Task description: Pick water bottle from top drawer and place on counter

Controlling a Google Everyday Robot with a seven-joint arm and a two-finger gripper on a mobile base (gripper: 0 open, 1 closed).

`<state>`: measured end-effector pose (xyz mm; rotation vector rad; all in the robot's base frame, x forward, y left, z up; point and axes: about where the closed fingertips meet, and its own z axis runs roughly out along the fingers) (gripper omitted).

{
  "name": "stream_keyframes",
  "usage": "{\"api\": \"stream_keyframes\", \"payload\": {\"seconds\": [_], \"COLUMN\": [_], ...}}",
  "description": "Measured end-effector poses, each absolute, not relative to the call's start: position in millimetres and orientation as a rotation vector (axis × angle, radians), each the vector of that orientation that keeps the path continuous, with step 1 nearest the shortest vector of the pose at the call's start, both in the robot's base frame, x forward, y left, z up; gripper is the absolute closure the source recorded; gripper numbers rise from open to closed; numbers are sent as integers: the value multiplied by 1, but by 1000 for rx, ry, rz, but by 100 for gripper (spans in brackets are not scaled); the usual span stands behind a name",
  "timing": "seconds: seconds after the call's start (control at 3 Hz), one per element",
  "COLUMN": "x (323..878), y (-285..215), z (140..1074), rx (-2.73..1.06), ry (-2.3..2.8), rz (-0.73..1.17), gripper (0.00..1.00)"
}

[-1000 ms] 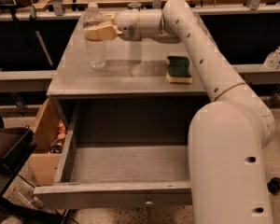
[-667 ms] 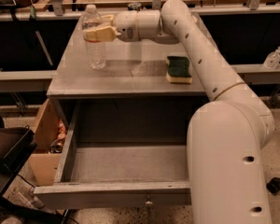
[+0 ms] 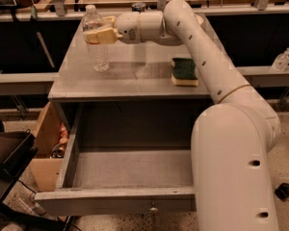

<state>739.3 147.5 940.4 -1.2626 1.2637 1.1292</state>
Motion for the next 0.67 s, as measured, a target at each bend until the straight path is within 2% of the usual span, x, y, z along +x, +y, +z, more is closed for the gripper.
{"api": "stream_keyframes", "payload": {"seconds": [0.67], "x": [737], "y": [155], "z": [940], "rx": [-1269], "ry": [1260], "rz": [1139], "gripper": [12]}}
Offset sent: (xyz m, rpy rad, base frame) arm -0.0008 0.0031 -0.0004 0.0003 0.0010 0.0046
